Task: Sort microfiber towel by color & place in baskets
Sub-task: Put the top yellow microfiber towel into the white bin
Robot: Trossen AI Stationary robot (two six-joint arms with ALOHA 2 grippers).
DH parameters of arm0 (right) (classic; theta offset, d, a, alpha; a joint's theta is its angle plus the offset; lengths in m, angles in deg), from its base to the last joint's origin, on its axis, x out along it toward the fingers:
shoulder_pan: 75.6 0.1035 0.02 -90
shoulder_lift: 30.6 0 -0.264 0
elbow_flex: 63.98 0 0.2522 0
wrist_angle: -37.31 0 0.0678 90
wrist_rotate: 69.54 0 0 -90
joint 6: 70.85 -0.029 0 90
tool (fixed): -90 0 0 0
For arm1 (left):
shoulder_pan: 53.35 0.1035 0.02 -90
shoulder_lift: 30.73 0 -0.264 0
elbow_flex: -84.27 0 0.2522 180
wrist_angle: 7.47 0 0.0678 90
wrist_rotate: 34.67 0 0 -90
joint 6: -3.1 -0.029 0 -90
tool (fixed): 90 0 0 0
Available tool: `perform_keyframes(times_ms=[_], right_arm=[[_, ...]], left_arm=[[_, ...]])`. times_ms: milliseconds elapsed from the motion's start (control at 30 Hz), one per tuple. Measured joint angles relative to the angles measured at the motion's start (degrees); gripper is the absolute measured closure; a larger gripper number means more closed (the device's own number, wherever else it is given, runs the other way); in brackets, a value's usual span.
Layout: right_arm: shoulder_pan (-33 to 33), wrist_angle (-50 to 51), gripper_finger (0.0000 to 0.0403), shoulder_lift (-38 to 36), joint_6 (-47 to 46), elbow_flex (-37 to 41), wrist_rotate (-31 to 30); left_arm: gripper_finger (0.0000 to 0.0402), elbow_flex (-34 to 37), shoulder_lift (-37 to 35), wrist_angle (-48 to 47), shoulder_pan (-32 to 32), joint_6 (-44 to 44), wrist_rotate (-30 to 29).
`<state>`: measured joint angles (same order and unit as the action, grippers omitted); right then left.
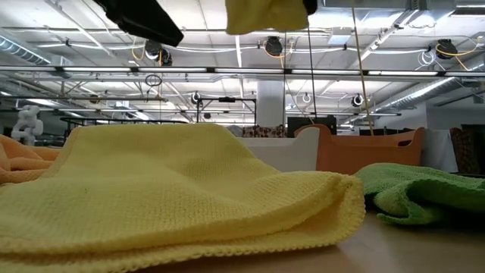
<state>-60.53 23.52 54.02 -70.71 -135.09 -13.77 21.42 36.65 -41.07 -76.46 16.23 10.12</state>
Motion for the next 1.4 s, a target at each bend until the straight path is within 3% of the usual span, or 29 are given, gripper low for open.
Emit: perform_keyframes(times_ms=[300, 500, 700, 933, 1300, 1400], right_arm=[[-7.44, 7.07, 0.0387, 0.00, -6.81, -0.06, 12.90], [-9.53, 10.76, 0.0387, 0.02, -7.95, -0.06, 14.08], [-9.58, 11.29, 0.0387, 0.36, -6.97, -0.09, 18.23], [-8.98, 11.75, 0.0387, 1.53, -5.96, -0.10, 18.19], [-8.99, 22.28, 0.0387, 1.55, -12.98, -0.08, 17.86], [-9.05, 24.16, 0.0387, 2.11, -16.01, -0.08, 14.68]], left_arm=[[0.0143, 0.00, -1.96, -4.26, 0.18, -2.07, -10.33], [0.0143, 0.00, -3.15, -2.23, 1.95, -4.60, -11.60], [0.0143, -0.02, -1.93, 6.56, 5.00, -10.40, -1.09], [0.0143, -0.04, 1.57, 16.06, 8.80, -18.04, 13.12], [0.0143, -0.04, 2.83, 11.24, 10.78, -17.91, 12.71], [0.0143, -0.04, 2.40, 11.33, 10.73, -16.86, 12.54]])
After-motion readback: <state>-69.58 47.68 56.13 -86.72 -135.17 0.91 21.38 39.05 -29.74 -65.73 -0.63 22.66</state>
